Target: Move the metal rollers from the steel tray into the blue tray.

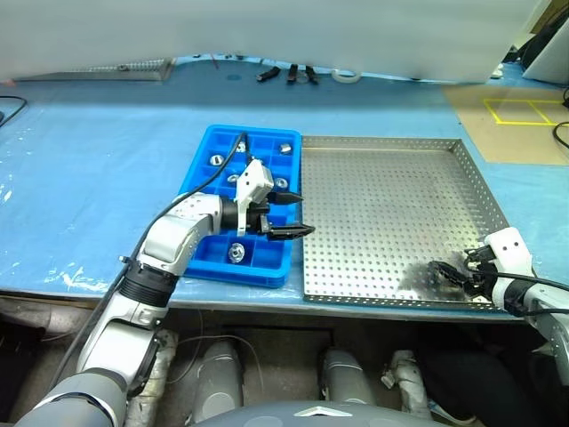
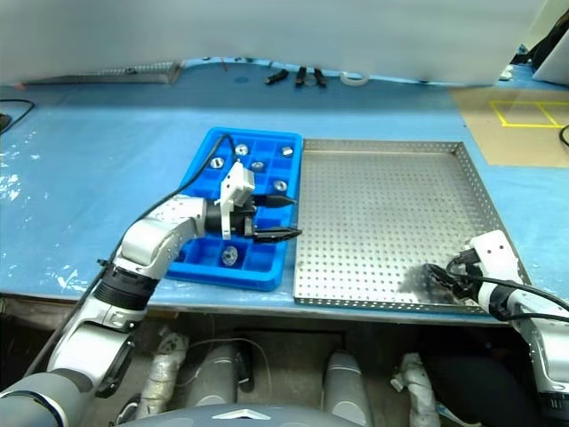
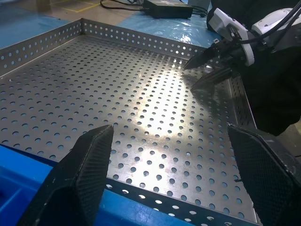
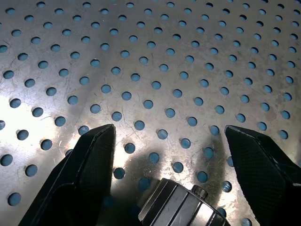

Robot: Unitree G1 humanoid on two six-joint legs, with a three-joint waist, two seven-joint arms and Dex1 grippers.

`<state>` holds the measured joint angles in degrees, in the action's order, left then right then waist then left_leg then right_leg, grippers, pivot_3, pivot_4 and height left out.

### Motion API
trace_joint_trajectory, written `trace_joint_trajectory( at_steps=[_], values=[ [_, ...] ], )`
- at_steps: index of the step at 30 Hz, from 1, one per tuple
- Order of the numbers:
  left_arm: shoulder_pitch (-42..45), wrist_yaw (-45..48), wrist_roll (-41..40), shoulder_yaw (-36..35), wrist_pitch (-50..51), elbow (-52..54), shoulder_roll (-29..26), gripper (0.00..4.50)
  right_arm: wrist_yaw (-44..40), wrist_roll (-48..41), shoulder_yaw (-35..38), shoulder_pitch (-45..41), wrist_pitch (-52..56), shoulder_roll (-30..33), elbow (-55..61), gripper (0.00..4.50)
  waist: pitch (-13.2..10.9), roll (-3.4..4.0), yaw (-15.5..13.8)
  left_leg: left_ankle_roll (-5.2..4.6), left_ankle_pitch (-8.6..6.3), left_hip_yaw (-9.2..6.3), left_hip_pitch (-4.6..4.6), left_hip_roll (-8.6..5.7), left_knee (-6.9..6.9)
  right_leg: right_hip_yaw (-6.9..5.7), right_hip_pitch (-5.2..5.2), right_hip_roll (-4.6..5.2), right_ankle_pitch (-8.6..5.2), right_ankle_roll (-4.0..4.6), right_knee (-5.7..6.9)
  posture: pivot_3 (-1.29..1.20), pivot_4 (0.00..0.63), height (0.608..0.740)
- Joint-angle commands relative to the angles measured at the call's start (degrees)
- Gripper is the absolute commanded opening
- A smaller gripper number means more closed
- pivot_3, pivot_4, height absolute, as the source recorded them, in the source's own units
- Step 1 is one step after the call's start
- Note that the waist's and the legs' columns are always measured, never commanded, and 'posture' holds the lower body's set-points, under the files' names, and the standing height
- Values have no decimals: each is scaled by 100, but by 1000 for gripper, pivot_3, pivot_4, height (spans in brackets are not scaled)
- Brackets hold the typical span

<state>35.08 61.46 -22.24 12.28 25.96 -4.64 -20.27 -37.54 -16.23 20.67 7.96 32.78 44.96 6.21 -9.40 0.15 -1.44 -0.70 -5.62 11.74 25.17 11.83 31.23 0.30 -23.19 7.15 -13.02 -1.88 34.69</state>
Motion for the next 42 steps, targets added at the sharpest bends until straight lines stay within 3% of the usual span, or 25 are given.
trace_joint_trajectory(
  at_steps=[1, 4, 17, 24, 33, 40, 42],
  values=[
    [-29, -10, 4, -67, -128, 146, -2, 4052, -96, 76, 185, 12, -85, 224, -193, 3965, 0, 0, 0, 0, 0, 0, 0, 0, 0, 0, 0, 0, 0, 0, 0, -258, 150, 740],
    [-84, -18, -15, -91, -119, 233, -40, 4052, -131, 121, 139, -38, -46, 361, -393, 3965, 0, 0, 1, 0, 0, 0, 0, -1, 0, 0, 1, 0, 0, 0, -1, -253, 150, 740],
    [-143, -55, -63, -141, -21, 390, -142, 4052, -396, 112, -6, -21, 23, 535, -449, 30, 0, -1, -32, -1, -1, -1, -1, 1, -2, -1, 3, 0, 0, -1, -4, -243, 150, 740],
    [-146, -170, -73, -100, 170, 620, -119, 4052, -274, 74, 24, -153, -11, 399, -364, 30, 0, -1, -62, -1, -1, 0, -2, 1, -2, 0, 2, 0, 0, -1, -4, -242, 150, 740],
    [-227, -108, -31, -106, 41, 467, -117, 4052, -66, -792, 573, -1149, 318, 108, 161, 30, 0, 6, -63, 0, -1, 3, 1, 1, -5, 4, -8, 0, 0, 0, -3, -239, 150, 740],
    [-400, -109, 32, -118, -263, 199, -7, 4052, 617, -1997, 947, -2159, 1657, -396, 721, 30, 0, 7, -84, 0, 0, 4, 2, 3, -13, -1, -9, -4, -1, 0, -3, -226, 150, 740],
    [-263, -291, 28, -218, -348, -78, 202, 4052, 983, -2806, 1047, -2580, 2340, -717, 1131, 30, -1, 14, -89, 1, 1, 5, 2, 1, -12, 1, -11, -3, 0, 1, -1, -215, 150, 740]
  ],
)
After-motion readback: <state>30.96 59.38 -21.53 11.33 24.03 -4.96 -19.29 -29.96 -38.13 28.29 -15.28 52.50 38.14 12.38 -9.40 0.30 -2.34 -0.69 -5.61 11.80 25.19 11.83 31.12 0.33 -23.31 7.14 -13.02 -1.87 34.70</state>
